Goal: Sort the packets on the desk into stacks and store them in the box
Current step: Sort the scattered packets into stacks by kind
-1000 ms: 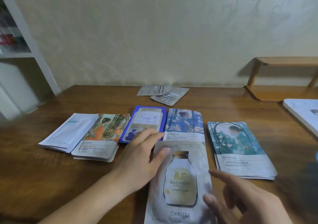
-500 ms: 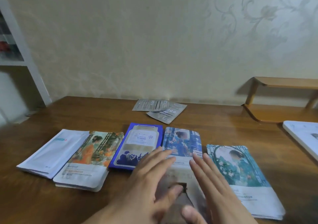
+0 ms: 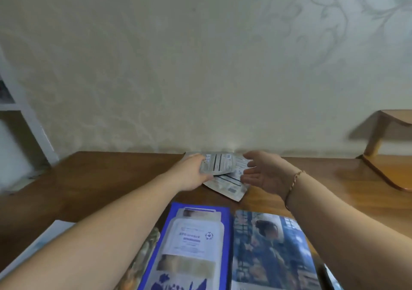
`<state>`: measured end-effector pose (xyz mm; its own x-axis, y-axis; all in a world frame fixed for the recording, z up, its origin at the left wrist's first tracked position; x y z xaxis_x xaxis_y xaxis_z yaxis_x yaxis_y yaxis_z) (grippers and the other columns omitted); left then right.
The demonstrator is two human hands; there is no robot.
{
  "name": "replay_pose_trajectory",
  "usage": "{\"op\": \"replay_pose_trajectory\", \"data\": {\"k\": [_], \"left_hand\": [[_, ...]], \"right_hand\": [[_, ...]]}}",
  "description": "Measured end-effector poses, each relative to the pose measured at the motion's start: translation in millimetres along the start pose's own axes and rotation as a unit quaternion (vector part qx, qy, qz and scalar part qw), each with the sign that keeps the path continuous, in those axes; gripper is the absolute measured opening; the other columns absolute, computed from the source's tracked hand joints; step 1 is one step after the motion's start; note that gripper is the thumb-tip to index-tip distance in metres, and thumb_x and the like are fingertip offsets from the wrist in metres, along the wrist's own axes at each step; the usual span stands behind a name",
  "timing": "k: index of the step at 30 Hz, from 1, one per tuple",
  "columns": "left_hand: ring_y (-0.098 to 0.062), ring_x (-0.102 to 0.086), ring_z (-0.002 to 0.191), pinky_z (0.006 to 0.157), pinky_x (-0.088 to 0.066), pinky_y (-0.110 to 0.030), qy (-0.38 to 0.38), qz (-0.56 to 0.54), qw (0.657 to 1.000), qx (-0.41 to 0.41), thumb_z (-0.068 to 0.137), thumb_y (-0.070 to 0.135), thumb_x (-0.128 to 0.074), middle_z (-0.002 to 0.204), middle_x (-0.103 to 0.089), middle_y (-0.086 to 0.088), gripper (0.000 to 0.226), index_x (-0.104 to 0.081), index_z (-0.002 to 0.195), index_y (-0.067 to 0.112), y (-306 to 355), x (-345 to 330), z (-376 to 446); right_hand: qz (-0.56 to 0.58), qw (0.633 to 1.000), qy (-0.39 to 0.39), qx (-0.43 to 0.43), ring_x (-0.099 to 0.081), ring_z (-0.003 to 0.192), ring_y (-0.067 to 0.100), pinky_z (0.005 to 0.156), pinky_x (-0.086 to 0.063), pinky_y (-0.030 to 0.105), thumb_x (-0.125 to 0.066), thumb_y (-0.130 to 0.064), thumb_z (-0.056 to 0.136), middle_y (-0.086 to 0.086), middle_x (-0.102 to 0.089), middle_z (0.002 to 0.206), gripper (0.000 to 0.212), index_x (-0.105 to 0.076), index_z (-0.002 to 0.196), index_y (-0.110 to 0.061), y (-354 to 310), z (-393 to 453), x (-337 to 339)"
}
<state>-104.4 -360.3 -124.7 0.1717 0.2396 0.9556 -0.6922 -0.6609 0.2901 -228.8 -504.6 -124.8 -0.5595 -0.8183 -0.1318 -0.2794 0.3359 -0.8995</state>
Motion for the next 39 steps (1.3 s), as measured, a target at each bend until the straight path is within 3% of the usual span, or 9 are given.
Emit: {"op": "replay_pose_trajectory", "data": {"k": [13, 20, 23, 25, 27, 30, 32, 37, 39], "left_hand": [[-0.037, -0.063, 0.1, 0.079, -0.049, -0.039, 0.034, 0.275, 0.944, -0.182, 0.102, 0.038, -0.037, 0.11, -0.068, -0.012, 0.033, -0.063, 0.115, 0.022, 12.2, -10.0, 6.7], [-0.026, -0.057, 0.066, 0.064, -0.046, -0.034, 0.093, -0.097, 0.991, -0.002, 0.099, 0.054, -0.04, 0.065, -0.06, -0.004, 0.054, -0.063, 0.07, 0.015, -5.8, 19.9, -27.3], [-0.035, -0.065, 0.099, 0.09, -0.052, -0.048, -0.019, -0.593, 0.775, 0.218, 0.093, 0.069, -0.034, 0.107, -0.066, -0.025, 0.085, -0.058, 0.116, -0.009, -15.7, 11.8, -41.9], [-0.045, -0.059, 0.109, 0.092, -0.048, -0.055, -0.144, -0.77, 0.587, 0.204, 0.084, 0.082, -0.027, 0.126, -0.057, -0.035, 0.108, -0.047, 0.128, -0.015, 0.0, 12.3, -56.9], [-0.045, -0.058, 0.114, 0.095, -0.047, -0.054, -0.16, -0.824, 0.527, 0.137, 0.083, 0.084, -0.024, 0.132, -0.053, -0.035, 0.11, -0.049, 0.132, -0.012, 8.7, 22.9, -69.3], [-0.042, -0.061, 0.112, 0.093, -0.048, -0.054, -0.108, -0.822, 0.544, 0.131, 0.101, 0.053, -0.03, 0.127, -0.059, -0.031, 0.07, -0.058, 0.126, -0.005, 9.6, 29.7, -75.9], [-0.04, -0.063, 0.11, 0.09, -0.05, -0.056, -0.098, -0.796, 0.583, 0.131, 0.102, 0.03, -0.034, 0.126, -0.06, -0.029, 0.047, -0.059, 0.125, -0.002, 8.4, 31.9, -81.5], [-0.035, -0.068, 0.102, 0.089, -0.051, -0.054, -0.128, -0.772, 0.617, 0.083, 0.088, 0.02, -0.048, 0.122, -0.065, -0.022, 0.042, -0.062, 0.123, 0.002, 17.2, 35.0, -107.0], [-0.034, -0.066, 0.105, 0.092, -0.05, -0.052, -0.148, -0.756, 0.634, 0.074, 0.089, 0.02, -0.046, 0.124, -0.064, -0.021, 0.042, -0.06, 0.125, 0.003, 27.5, 35.5, -122.4]], "right_hand": [[0.018, 0.998, -0.01, -0.059, -0.066, 0.077, 0.031, 0.045, -0.058, 0.031, -0.051, -0.003, 0.097, 0.023, -0.062, 0.102, 0.012, -0.053, 0.108, 0.002, 15.6, 43.1, -23.1], [0.034, 0.996, 0.05, 0.061, -0.064, 0.07, 0.026, 0.038, -0.054, 0.028, -0.049, 0.01, 0.094, 0.014, -0.064, 0.088, 0.018, -0.062, 0.098, -0.001, 13.5, 29.9, -27.8], [-0.146, 0.931, 0.079, 0.324, -0.067, 0.068, 0.021, 0.054, -0.057, 0.028, -0.056, 0.0, 0.092, 0.004, -0.071, 0.084, 0.024, -0.07, 0.107, -0.013, -13.5, -8.5, -23.3], [-0.344, 0.756, 0.117, 0.545, -0.062, 0.06, 0.014, 0.057, -0.049, 0.02, -0.059, -0.001, 0.087, -0.005, -0.07, 0.07, 0.029, -0.073, 0.099, -0.022, -24.2, -55.0, -31.8], [-0.461, 0.61, 0.07, 0.641, -0.07, 0.075, 0.016, 0.065, -0.053, 0.023, -0.062, 0.002, 0.082, -0.003, -0.076, 0.088, 0.036, -0.074, 0.106, -0.022, -11.4, -81.1, -47.0], [-0.529, 0.556, -0.039, 0.64, -0.062, 0.119, 0.014, 0.092, -0.056, 0.035, -0.051, -0.024, 0.095, -0.005, -0.069, 0.123, 0.029, -0.07, 0.118, -0.021, 9.0, -88.9, -54.4], [-0.526, 0.581, -0.032, 0.62, -0.053, 0.128, 0.008, 0.1, -0.05, 0.029, -0.048, -0.048, 0.095, -0.012, -0.065, 0.127, 0.04, -0.069, 0.12, -0.025, 6.0, -95.4, -48.3], [-0.16, 0.942, -0.002, 0.295, -0.068, 0.094, 0.016, 0.082, -0.055, 0.031, -0.055, -0.053, 0.092, -0.002, -0.072, 0.1, 0.045, -0.072, 0.106, -0.014, -18.4, -75.3, -25.3], [-0.059, 0.982, -0.098, 0.153, -0.067, 0.074, 0.022, 0.063, -0.056, 0.032, -0.058, -0.04, 0.095, 0.007, -0.071, 0.087, 0.035, -0.071, 0.099, -0.008, -10.7, -67.1, -33.7]]}}
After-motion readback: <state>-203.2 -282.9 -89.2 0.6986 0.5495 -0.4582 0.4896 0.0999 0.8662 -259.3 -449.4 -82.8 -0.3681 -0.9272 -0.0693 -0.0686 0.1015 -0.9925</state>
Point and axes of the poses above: each hand's wrist, its own z-axis towards the middle knuckle, its own x-axis out of the back of the hand, y = z × x, the point moved 5 cm from there along z, towards the middle knuckle
